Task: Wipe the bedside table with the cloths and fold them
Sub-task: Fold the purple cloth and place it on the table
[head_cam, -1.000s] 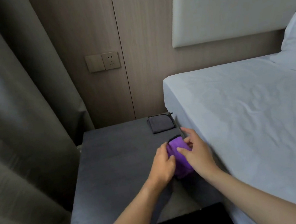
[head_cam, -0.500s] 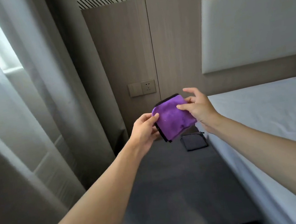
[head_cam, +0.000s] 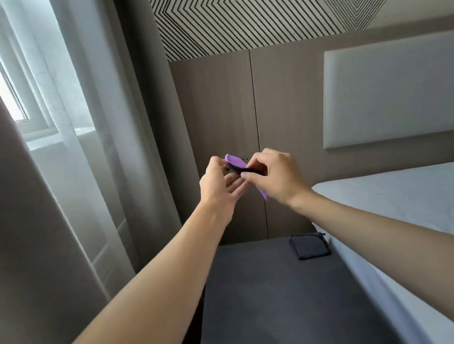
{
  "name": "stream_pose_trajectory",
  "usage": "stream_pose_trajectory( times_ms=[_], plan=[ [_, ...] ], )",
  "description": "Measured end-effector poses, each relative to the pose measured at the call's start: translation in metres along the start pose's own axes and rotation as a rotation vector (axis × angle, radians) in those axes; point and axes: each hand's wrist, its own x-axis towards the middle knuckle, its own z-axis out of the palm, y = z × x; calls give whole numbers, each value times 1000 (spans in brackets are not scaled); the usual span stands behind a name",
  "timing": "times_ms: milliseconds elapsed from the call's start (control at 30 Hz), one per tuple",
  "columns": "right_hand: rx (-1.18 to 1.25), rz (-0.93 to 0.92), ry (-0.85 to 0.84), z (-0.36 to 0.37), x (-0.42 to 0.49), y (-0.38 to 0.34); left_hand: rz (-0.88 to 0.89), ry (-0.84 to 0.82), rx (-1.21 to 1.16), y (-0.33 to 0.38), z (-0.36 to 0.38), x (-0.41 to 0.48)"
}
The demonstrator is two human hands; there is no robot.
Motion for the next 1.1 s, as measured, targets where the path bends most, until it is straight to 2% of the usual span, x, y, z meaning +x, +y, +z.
stream_pose_trajectory(
  times_ms=[67, 200, 400, 533, 667, 767, 867, 933, 1000, 1100],
  plan=[
    [119, 109, -12, -5, 7, -8, -14, -28, -54, 8, -1, -3],
    [362, 307, -139, -11, 19, -23, 49, -16, -43, 10, 0, -2],
    [735, 676, -162, -21, 29, -25, 74, -36, -90, 1, 0, -4],
    [663, 618, -133, -27, 37, -17, 104, -57, -97, -12, -8, -10],
    [486, 530, -37, -39, 49, -11, 25, -56, -176, -27, -18, -19],
    [477, 478, 10, -49, 60, -12, -36, -66, -208, -41, -29, -28],
    [576, 452, -45, -58, 67, -17, -171, -192, -196, -46, -43, -36],
    [715, 430, -108, -64, 68, -23, -235, -245, -41, -44, -46, -35],
    [934, 405, -192, -70, 67, -28, -224, -299, 102, -40, -43, -32],
    [1077, 409, -363, -77, 63, -32, -147, -428, -30, -26, -24, -37]
  ],
)
